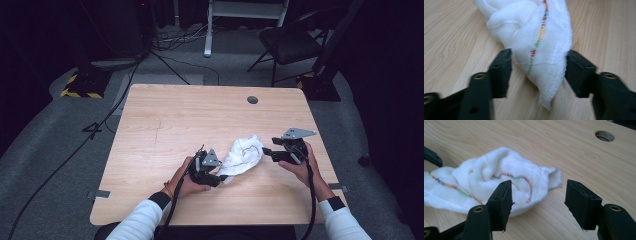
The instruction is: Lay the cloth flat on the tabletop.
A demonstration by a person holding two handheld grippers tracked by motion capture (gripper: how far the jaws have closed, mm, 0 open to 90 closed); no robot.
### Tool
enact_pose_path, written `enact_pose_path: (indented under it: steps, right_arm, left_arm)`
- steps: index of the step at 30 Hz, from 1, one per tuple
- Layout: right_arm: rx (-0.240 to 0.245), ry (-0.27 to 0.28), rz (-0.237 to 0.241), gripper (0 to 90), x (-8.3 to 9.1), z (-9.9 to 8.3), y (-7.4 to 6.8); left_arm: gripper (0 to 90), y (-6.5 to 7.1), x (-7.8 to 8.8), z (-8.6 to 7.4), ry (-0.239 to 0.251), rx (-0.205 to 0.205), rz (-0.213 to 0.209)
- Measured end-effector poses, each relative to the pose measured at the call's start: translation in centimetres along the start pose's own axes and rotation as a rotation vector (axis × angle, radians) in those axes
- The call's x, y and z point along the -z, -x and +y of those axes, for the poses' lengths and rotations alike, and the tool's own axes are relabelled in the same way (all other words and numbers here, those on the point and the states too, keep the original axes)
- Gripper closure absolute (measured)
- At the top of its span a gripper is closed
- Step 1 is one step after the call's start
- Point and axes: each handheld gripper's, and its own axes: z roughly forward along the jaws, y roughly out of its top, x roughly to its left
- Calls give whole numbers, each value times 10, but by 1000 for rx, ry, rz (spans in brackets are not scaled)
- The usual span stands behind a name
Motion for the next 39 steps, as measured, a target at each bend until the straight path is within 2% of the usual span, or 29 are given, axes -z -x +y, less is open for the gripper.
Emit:
enact_pose_path:
  steps: [1,2,6,7,9,10,11,12,14,21,22,25,27,28,29,33,34,35,37,39]
  right_arm:
    - [2,-3,9,385,-4,3,-2]
    - [22,-26,-8,385,-14,5,-6]
    - [25,-117,-16,434,-36,1,-8]
    - [25,-117,-16,434,-36,1,-8]
    - [30,-157,-19,592,-43,-1,-8]
    - [37,-156,-30,758,-42,-2,-7]
    - [37,-156,-30,758,-42,-2,-7]
    - [48,-137,-2,858,-37,-4,-5]
    - [47,-126,9,888,-34,-4,-3]
    - [72,-78,-10,896,-22,0,-6]
    - [76,-41,-9,898,-14,3,-6]
    - [72,10,-8,899,-1,7,-8]
    - [81,45,-12,899,8,10,-10]
    - [81,45,-12,899,8,10,-10]
    - [83,90,-8,899,21,15,-13]
    - [102,151,4,900,39,22,-20]
    - [109,161,5,900,42,22,-22]
    - [109,161,5,900,42,22,-22]
    - [127,196,8,900,53,25,-28]
    - [130,216,6,900,61,27,-31]
  left_arm:
    - [505,1,-2,0,-10,-9,5]
    - [548,1,-4,0,-23,-25,7]
    - [719,-2,-1,-1,-28,-43,9]
    - [747,-2,-1,-1,-28,-43,9]
    - [774,-4,2,-1,-20,-49,16]
    - [794,-6,6,-1,-14,-53,16]
    - [800,-6,6,-1,-14,-53,16]
    - [805,-7,9,0,-3,-55,20]
    - [811,-11,17,2,27,-42,28]
    - [818,-16,34,6,65,-38,69]
    - [819,-17,40,7,82,-40,81]
    - [821,-18,49,9,104,-38,97]
    - [823,-17,62,14,128,-54,108]
    - [824,-17,62,14,128,-54,108]
    - [824,-15,71,18,141,-70,112]
    - [824,-12,83,23,173,-80,124]
    - [824,-9,90,26,184,-90,142]
    - [823,-9,90,26,184,-90,142]
    - [823,-8,98,29,190,-99,161]
    - [823,-6,102,32,174,-117,185]
